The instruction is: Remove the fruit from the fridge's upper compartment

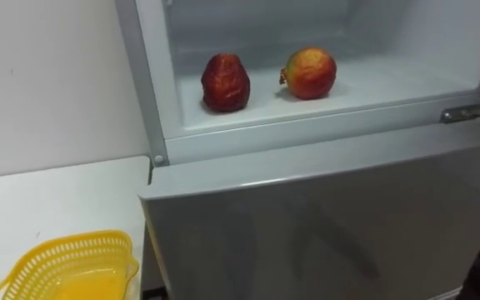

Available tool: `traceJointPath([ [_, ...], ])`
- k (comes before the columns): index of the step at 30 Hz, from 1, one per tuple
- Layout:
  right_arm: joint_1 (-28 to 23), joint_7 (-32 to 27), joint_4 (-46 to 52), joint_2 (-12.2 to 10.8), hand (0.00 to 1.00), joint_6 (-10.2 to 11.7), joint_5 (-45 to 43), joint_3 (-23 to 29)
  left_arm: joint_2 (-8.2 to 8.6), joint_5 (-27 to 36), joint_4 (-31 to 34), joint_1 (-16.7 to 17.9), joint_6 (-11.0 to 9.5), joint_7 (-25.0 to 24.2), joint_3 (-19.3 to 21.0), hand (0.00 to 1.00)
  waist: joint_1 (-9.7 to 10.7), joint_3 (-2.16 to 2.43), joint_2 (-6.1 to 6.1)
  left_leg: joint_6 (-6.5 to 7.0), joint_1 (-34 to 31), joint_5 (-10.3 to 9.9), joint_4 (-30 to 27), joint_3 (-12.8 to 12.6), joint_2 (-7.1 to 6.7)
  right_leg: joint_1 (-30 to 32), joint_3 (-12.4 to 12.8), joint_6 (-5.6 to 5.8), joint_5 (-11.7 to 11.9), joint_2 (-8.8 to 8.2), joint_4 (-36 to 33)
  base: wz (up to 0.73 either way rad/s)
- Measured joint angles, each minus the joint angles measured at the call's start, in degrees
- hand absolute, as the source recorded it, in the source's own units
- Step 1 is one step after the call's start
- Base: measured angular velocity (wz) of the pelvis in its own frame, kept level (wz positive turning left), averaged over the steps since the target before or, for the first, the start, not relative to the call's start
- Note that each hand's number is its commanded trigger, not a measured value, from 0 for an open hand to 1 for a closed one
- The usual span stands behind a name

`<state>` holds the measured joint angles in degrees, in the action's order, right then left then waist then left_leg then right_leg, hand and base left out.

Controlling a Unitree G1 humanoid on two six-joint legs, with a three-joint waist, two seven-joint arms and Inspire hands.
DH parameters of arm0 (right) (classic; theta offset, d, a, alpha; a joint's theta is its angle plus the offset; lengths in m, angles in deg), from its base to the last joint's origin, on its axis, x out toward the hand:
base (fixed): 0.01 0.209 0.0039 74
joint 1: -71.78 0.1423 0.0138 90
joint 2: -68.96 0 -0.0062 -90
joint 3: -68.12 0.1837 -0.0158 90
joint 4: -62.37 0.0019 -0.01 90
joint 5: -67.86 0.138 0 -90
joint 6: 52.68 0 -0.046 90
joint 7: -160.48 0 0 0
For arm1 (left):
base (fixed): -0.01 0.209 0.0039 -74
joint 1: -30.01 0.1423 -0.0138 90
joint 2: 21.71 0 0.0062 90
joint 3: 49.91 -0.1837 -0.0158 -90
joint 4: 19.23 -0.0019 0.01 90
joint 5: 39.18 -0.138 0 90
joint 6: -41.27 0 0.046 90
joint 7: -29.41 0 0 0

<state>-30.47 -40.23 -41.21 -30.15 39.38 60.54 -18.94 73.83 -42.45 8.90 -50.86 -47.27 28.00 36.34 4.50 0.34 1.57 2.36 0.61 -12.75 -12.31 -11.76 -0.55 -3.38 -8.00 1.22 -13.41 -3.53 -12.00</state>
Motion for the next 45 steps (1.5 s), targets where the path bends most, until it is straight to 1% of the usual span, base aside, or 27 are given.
traceJointPath([
  [1, -0.3, -0.8, 3.6, 0.3, 0.00, 0.1, -0.7, -0.6, 0.14, 0.0, 0.0, -0.1, -0.4, 0.0, -0.2, 0.00, -0.1, -0.08, 0.24, 0.03, -0.1, 0.0, 0.2, -0.3, 0.07, 0.5, 0.1, 0.03, 0.1, 0.00, -0.3, -0.16],
  [2, -0.2, -1.5, 6.9, 0.4, 0.00, 0.6, -1.6, -1.2, 0.15, 0.0, 0.0, -0.2, -0.6, -0.1, -0.4, 0.00, -0.2, -0.23, 0.44, 0.05, 0.0, 0.0, 0.3, -0.6, 0.14, 0.6, 0.0, 0.03, 0.1, 0.02, -0.6, -0.14],
  [4, -0.2, -2.5, 11.9, 0.3, 0.00, 1.5, -1.9, -2.1, 0.35, 0.0, 0.0, -0.2, -0.7, -0.4, -0.5, 0.00, -0.2, -0.21, 0.86, 0.05, 0.0, 0.0, 0.6, -0.9, 0.20, 0.5, 0.2, 0.00, 0.2, 0.09, -0.6, -0.09],
  [5, -0.2, -3.1, 14.4, 0.3, 0.00, 2.3, -2.3, -2.7, 0.37, 0.0, 0.0, -0.2, -0.7, -0.5, -1.0, 0.00, -0.2, -0.25, 1.04, 0.05, 0.1, 0.0, 0.6, -0.9, 0.20, 0.5, 0.2, 0.00, 0.2, 0.10, -0.6, -0.04],
  [6, -0.1, -3.4, 15.7, 0.3, 0.00, 2.5, -2.6, -3.1, 0.38, 0.0, -0.1, -0.3, -0.8, -0.6, -1.0, 0.00, -0.2, -0.26, 1.16, 0.05, 0.1, 0.0, 0.7, -0.9, 0.20, 0.5, 0.2, 0.00, 0.2, 0.10, -0.6, 0.00],
  [7, 0.1, -3.9, 17.3, 0.3, 0.00, 3.4, -3.6, -3.7, 0.39, 0.0, -0.1, -0.3, -0.9, -0.8, -1.1, 0.00, -0.2, -0.26, 1.26, 0.02, 0.1, 0.1, 0.7, -0.9, 0.20, 0.6, 0.1, 0.00, 0.2, 0.10, -0.6, 0.00],
  [12, 0.2, -4.7, 20.2, 0.2, 0.00, 3.1, -4.5, -4.7, 0.36, -0.1, -0.1, -0.2, -1.6, -2.1, -1.6, 0.00, -0.6, -0.22, 1.39, -0.02, -0.5, 0.3, 1.0, -1.7, 0.21, 2.3, 0.0, -0.01, 0.2, 0.04, -1.0, -0.09],
  [13, 0.2, -4.8, 21.8, 0.2, 0.00, 2.8, -5.1, -4.8, 0.29, -0.1, -0.1, -0.3, -1.7, -2.6, -1.9, 0.00, -0.8, -0.11, 1.55, 0.02, -1.0, 0.4, 0.9, -1.7, 0.17, 2.4, -0.1, -0.02, 0.2, -0.02, -1.1, -0.08],
  [14, 0.3, -5.1, 22.7, 0.2, 0.00, 2.8, -6.0, -5.1, 0.14, 0.1, -0.1, -0.4, -1.9, -2.8, -2.1, 0.00, -0.8, -0.21, 1.42, 0.01, -1.0, 0.5, 0.9, -1.7, -0.09, 2.5, -0.1, -0.03, 0.2, -0.03, -1.1, -0.08],
  [16, 0.3, -6.0, 23.3, 0.3, 0.00, 2.6, -6.7, -5.1, -0.17, 0.1, -0.2, -0.5, -2.4, -2.9, -2.3, 0.00, -1.1, -0.45, 1.05, -0.03, -0.9, 0.5, 0.9, -1.6, -0.16, 2.5, -0.1, -0.06, 0.3, 0.02, -1.0, -0.06],
  [17, 0.3, -6.5, 24.2, 0.4, 0.00, 2.4, -6.8, -5.2, -0.47, 0.3, -0.8, -1.0, -2.9, -2.9, -3.3, 0.00, -1.4, -0.60, 0.83, -0.05, -0.8, 0.6, 0.9, -1.5, -0.16, 2.4, -0.1, -0.14, 0.3, 0.05, -0.9, -0.04],
  [19, 0.3, -7.3, 25.8, 0.5, 0.00, 1.6, -6.8, -5.5, -0.74, 0.4, -2.2, -2.1, -3.8, -3.1, -4.2, 0.00, -1.9, -0.75, 0.58, -0.08, -0.7, 0.7, 1.0, -1.4, -0.13, 2.4, 0.0, -0.21, 0.4, 0.10, -0.8, -0.02],
  [21, 0.6, -8.2, 28.4, 1.1, 0.00, 1.6, -6.8, -5.6, -0.98, 0.3, -2.7, -2.6, -4.1, -3.4, -4.4, 0.00, -2.0, -0.79, 0.51, -0.09, -0.7, 0.7, 1.0, -1.4, -0.12, 2.4, 0.0, -0.24, 0.4, 0.12, -0.8, 0.00],
  [22, 1.3, -8.7, 30.1, 1.8, 0.00, 1.6, -6.8, -6.0, -1.07, 0.3, -3.0, -2.8, -4.2, -3.6, -4.4, 0.00, -2.0, -0.84, 0.40, -0.11, -0.6, 0.7, 1.0, -1.3, -0.11, 2.4, 0.0, -0.26, 0.5, 0.14, -0.8, 0.00],
  [23, 2.3, -9.3, 31.2, 2.4, 0.00, 1.8, -6.8, -6.1, -1.28, 0.3, -3.1, -2.9, -4.3, -3.8, -4.4, 0.00, -2.0, -1.00, 0.15, -0.14, -0.3, 0.8, 1.0, -1.3, -0.09, 2.3, 0.0, -0.27, 0.5, 0.17, -0.8, 0.00],
  [24, 2.7, -9.5, 31.6, 2.7, 0.00, 2.1, -6.8, -6.1, -1.36, 0.3, -3.1, -2.9, -4.4, -3.8, -4.4, 0.00, -2.1, -1.03, 0.02, -0.14, -0.2, 0.8, 1.0, -1.2, -0.07, 2.2, 0.0, -0.27, 0.5, 0.19, -0.8, 0.00],
  [26, 4.5, -9.9, 34.6, 4.1, 0.00, 3.6, -6.8, -6.1, -1.43, 0.4, -4.2, -3.0, -4.7, -3.8, -4.3, 0.00, -2.7, -1.04, -0.41, -0.18, -0.1, 0.8, 1.0, -1.2, -0.02, 2.1, 0.0, -0.33, 0.5, 0.26, -0.9, 0.00],
  [27, 4.9, -9.9, 35.4, 4.5, 0.00, 4.3, -6.9, -6.1, -1.44, 0.4, -4.7, -3.2, -4.9, -3.9, -4.3, 0.00, -3.0, -1.02, -0.53, -0.20, -0.1, 0.8, 1.0, -1.1, -0.02, 2.0, -0.1, -0.34, 0.5, 0.27, -0.9, 0.04],
  [28, 5.9, -9.8, 36.6, 4.8, 0.00, 5.4, -7.6, -6.2, -1.53, 0.3, -4.9, -3.3, -4.9, -3.9, -4.3, 0.00, -3.2, -0.85, -0.79, -0.23, 0.0, 0.8, 1.0, -0.8, -0.02, 1.8, -0.2, -0.36, 0.5, 0.31, -0.8, 0.11],
  [29, 6.9, -9.8, 37.4, 4.8, 0.00, 6.2, -8.8, -6.3, -1.71, 0.3, -5.0, -3.4, -5.1, -3.9, -4.1, 0.00, -3.3, -0.50, -1.20, -0.28, 0.0, 0.9, 1.0, -0.5, 0.03, 1.6, -0.5, -0.39, 0.6, 0.36, -0.7, 0.12],
  [30, 7.5, -9.8, 37.7, 4.8, 0.00, 6.6, -9.3, -6.3, -1.81, 0.3, -5.0, -3.4, -5.1, -3.9, -3.9, 0.00, -3.4, -0.42, -1.34, -0.30, 0.1, 0.9, 1.0, -0.4, 0.17, 1.4, -0.6, -0.41, 0.6, 0.39, -0.6, 0.12],
  [32, 9.6, -9.4, 38.5, 4.8, 0.00, 7.2, -13.0, -6.9, -2.22, -0.1, -5.1, -3.5, -5.2, -3.8, -3.0, 0.00, -3.8, -0.17, -2.24, -0.38, -0.1, 0.9, 1.1, -0.3, 0.66, 1.3, -1.1, -0.58, 0.7, 0.57, -0.6, 0.07],
  [33, 10.1, -9.0, 38.8, 4.8, 0.00, 7.3, -13.8, -6.9, -2.29, -0.1, -5.1, -3.4, -5.2, -3.8, -2.9, 0.00, -4.0, -0.14, -2.30, -0.42, -0.2, 0.9, 1.1, -0.3, 0.73, 1.2, -1.3, -0.61, 0.9, 0.62, -0.6, 0.00],
  [35, 11.3, -8.5, 40.2, 5.0, 0.00, 8.4, -15.0, -7.2, -2.32, -0.2, -5.0, -3.5, -5.2, -3.8, -3.0, 0.00, -4.4, -0.11, -2.31, -0.46, -0.2, 1.0, 1.1, -0.1, 0.77, 1.0, -2.4, -0.62, 1.2, 0.59, -0.5, 0.02],
  [37, 11.8, -8.5, 40.9, 5.1, 0.00, 8.7, -15.1, -7.8, -2.32, -0.1, -5.0, -3.5, -5.2, -3.7, -3.1, 0.00, -4.6, -0.13, -2.32, -0.45, 0.0, 1.0, 1.1, 0.2, 0.76, 0.6, -3.3, -0.62, 1.2, 0.53, -0.5, 0.08],
  [42, 13.8, -7.1, 41.3, 5.5, 0.00, 9.3, -14.5, -8.0, -2.37, -0.1, -4.6, -3.2, -5.2, -3.7, -3.1, 0.00, -4.5, -0.01, -2.50, -0.48, 0.0, 1.0, 0.9, 0.8, 0.75, 0.3, -3.5, -0.61, 1.2, 0.56, -0.5, 0.05],
  [45, 15.0, -5.8, 41.3, 6.8, 0.00, 9.4, -13.1, -8.0, -2.46, -0.1, -4.5, -3.2, -5.3, -3.7, -3.1, 0.00, -4.5, 0.01, -2.65, -0.52, 0.0, 1.0, 0.7, 1.2, 0.75, 0.0, -3.7, -0.61, 1.2, 0.56, -0.4, 0.07],
])
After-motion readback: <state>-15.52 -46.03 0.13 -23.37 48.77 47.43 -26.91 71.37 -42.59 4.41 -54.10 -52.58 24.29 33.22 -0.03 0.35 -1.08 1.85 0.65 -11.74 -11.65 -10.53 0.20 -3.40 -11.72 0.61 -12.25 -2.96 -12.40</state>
